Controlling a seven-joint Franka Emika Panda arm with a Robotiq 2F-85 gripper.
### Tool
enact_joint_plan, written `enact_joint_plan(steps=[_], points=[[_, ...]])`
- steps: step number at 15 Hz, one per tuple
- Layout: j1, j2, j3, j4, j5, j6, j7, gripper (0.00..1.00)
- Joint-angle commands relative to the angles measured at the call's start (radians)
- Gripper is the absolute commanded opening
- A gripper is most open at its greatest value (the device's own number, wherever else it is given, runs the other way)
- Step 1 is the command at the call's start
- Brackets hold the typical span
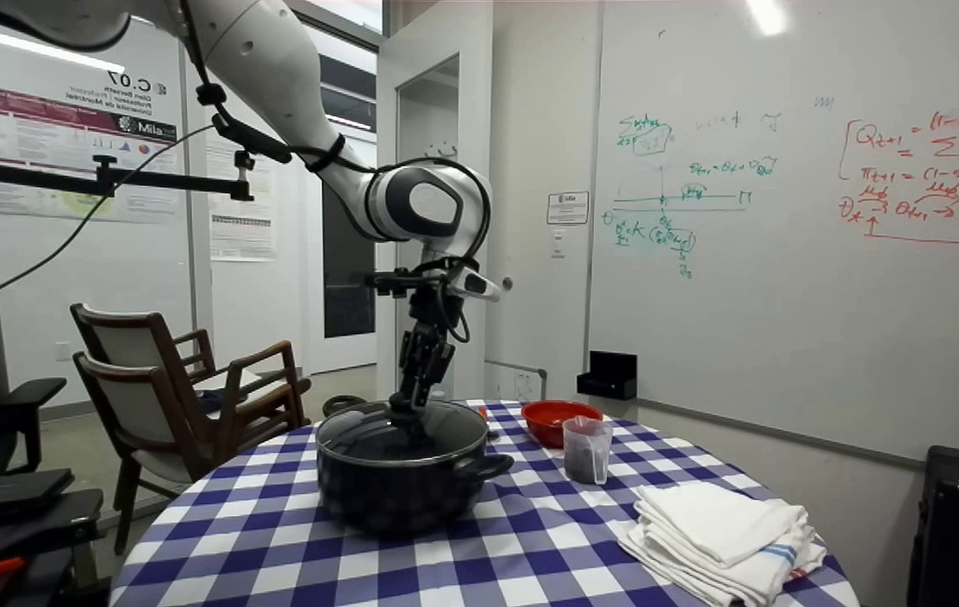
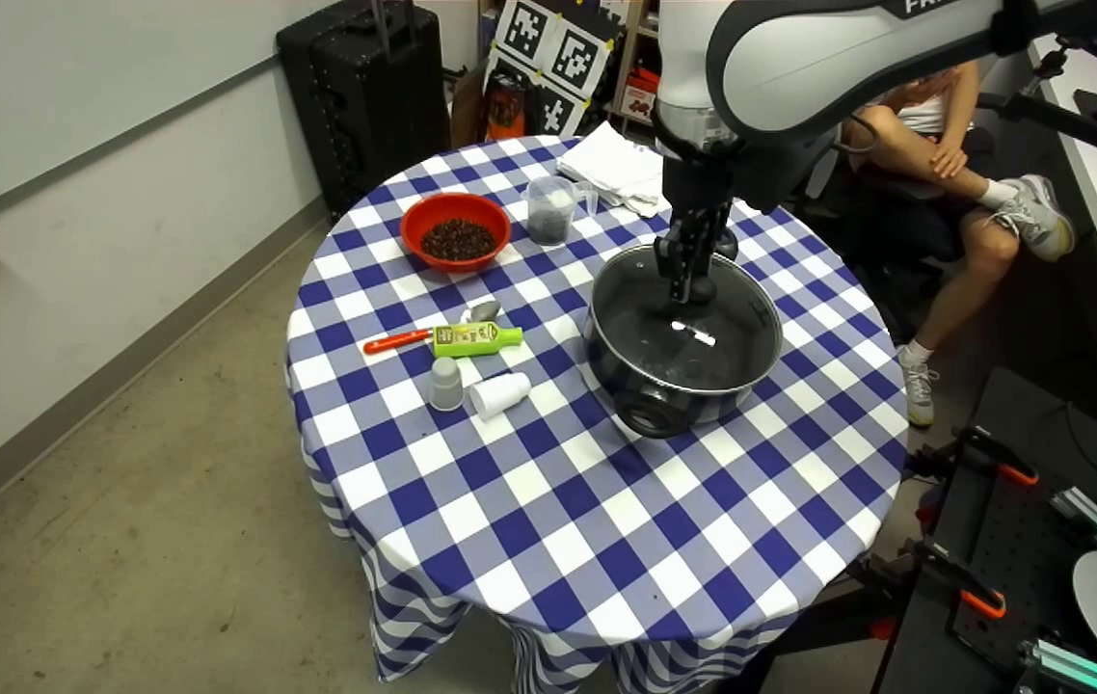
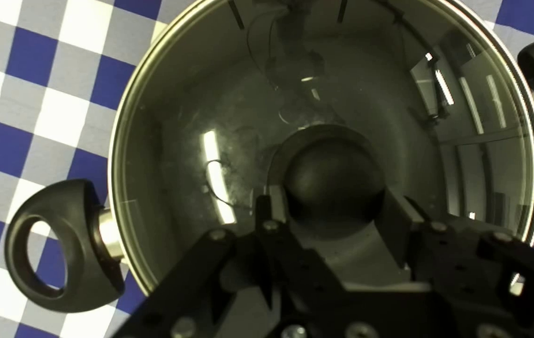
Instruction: Remove the glass lid from the pot and put it on the table
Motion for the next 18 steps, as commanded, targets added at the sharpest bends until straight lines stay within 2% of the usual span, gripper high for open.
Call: enact_joint_plan(steps=[1, 4, 5, 6, 7, 11, 17, 18], points=[[0.002, 0.025, 0.002, 0.029, 0.017, -0.017, -0.01, 0.24], [0.002, 0.024, 0.001, 0.028, 0.018, -0.017, -0.009, 0.24], [0.001, 0.024, 0.001, 0.028, 0.018, -0.018, -0.009, 0.41], [0.001, 0.025, 0.001, 0.029, 0.018, -0.018, -0.009, 0.65], [0.001, 0.025, 0.001, 0.029, 0.019, -0.02, -0.01, 0.75], [0.0, 0.025, 0.002, 0.015, 0.022, -0.022, -0.011, 0.99], [0.002, 0.01, 0.001, -0.001, 0.018, -0.058, -0.011, 1.0], [0.003, 0.009, 0.002, -0.003, 0.018, -0.066, -0.011, 0.91]])
